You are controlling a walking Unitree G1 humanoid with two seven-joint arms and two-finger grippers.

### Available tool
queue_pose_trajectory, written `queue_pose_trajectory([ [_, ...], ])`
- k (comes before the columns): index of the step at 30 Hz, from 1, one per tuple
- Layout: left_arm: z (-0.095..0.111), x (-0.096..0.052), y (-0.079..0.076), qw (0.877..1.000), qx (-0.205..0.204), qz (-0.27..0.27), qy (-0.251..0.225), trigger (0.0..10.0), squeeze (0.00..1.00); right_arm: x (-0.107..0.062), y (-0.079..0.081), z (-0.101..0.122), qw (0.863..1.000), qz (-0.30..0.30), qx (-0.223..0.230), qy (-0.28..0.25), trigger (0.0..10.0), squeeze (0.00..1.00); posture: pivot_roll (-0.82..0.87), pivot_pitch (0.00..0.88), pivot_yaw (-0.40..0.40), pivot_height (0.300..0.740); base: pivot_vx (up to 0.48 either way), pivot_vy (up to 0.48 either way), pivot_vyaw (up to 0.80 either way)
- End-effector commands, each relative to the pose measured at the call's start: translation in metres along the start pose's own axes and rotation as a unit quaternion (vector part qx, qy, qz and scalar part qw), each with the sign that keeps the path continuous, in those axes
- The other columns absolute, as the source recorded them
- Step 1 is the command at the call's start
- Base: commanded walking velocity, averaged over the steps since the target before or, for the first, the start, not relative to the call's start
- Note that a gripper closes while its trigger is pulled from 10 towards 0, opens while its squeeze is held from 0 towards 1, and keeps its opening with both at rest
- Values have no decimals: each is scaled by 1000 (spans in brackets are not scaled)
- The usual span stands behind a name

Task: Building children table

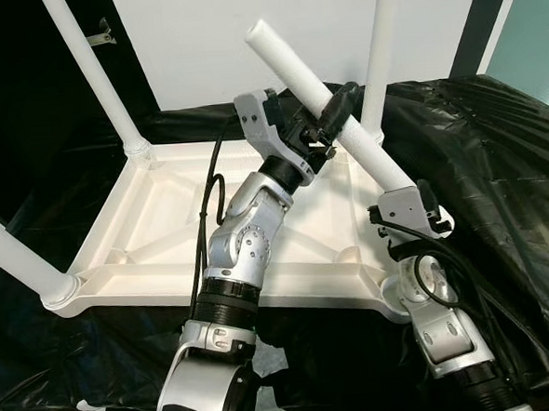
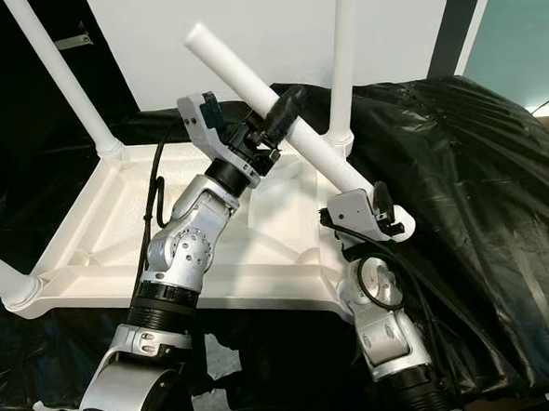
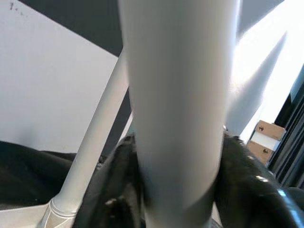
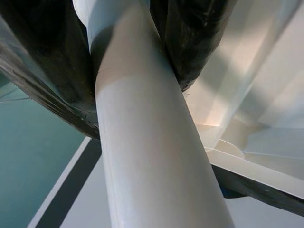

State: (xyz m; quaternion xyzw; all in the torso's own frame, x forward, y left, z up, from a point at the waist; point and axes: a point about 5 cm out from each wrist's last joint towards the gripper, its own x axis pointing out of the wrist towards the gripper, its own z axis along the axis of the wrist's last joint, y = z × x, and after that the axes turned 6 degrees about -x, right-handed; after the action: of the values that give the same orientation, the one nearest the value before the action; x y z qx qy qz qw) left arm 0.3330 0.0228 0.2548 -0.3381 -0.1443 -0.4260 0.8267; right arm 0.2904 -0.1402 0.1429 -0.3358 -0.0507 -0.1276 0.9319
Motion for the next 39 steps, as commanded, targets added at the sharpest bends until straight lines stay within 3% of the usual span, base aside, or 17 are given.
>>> queue_pose_trajectory([
  [1, -4, 0, 0, 1000, -21, 11, -14, 0, 0, 2, -8, 15, 999, -22, 22, -35, 10000, 0, -122, 0, 83, 740, 0, 0, 0],
  [8, -4, 1, -1, 1000, -21, 8, -14, 0, 0, 4, -7, 19, 999, -13, 23, -42, 10000, 0, -120, 0, 83, 740, 0, 0, 0],
  [9, -4, 1, -1, 1000, -21, 7, -14, 0, 0, 5, -7, 23, 998, 0, 38, -47, 10000, 1000, -120, 0, 83, 740, 0, 0, 0],
  [12, -4, 1, -1, 1000, -21, 6, -13, 0, 0, 6, -5, 33, 996, 40, 56, -58, 10000, 1000, -121, 0, 81, 740, 0, 0, 0],
  [13, -4, 1, -1, 1000, -21, 6, -13, 0, 0, 7, -4, 40, 994, 65, 57, -67, 10000, 906, -123, 0, 81, 740, 0, 0, 0],
  [14, -5, 0, -2, 1000, -21, 6, -12, 0, 0, 7, -2, 45, 992, 90, 51, -76, 10000, 0, -124, 0, 80, 740, 0, 0, 0],
  [16, -5, 1, -3, 1000, -22, 4, -12, 0, 0, 9, -2, 51, 988, 124, 45, -85, 10000, 0, -127, 0, 78, 740, 0, 0, 0],
  [22, -6, 2, -5, 1000, -25, 0, -13, 0, 0, 15, -6, 47, 984, 154, 44, -77, 10000, 0, -129, 0, 73, 740, 0, 0, 0],
  [28, -7, 1, -6, 1000, -26, -2, -14, 0, 0, 20, -4, 28, 976, 213, 25, -45, 10000, 0, -120, 0, 65, 740, 0, 0, 0],
  [29, -6, 1, -6, 1000, -26, -2, -15, 0, 0, 20, -3, 26, 974, 223, 22, -42, 0, 0, -116, 0, 62, 740, 0, 0, 0],
  [39, -3, 0, -5, 999, -28, -2, -23, 0, 0, 19, 0, 27, 972, 229, 20, -42, 0, 0, -111, 0, 60, 740, 0, 0, 0],
])
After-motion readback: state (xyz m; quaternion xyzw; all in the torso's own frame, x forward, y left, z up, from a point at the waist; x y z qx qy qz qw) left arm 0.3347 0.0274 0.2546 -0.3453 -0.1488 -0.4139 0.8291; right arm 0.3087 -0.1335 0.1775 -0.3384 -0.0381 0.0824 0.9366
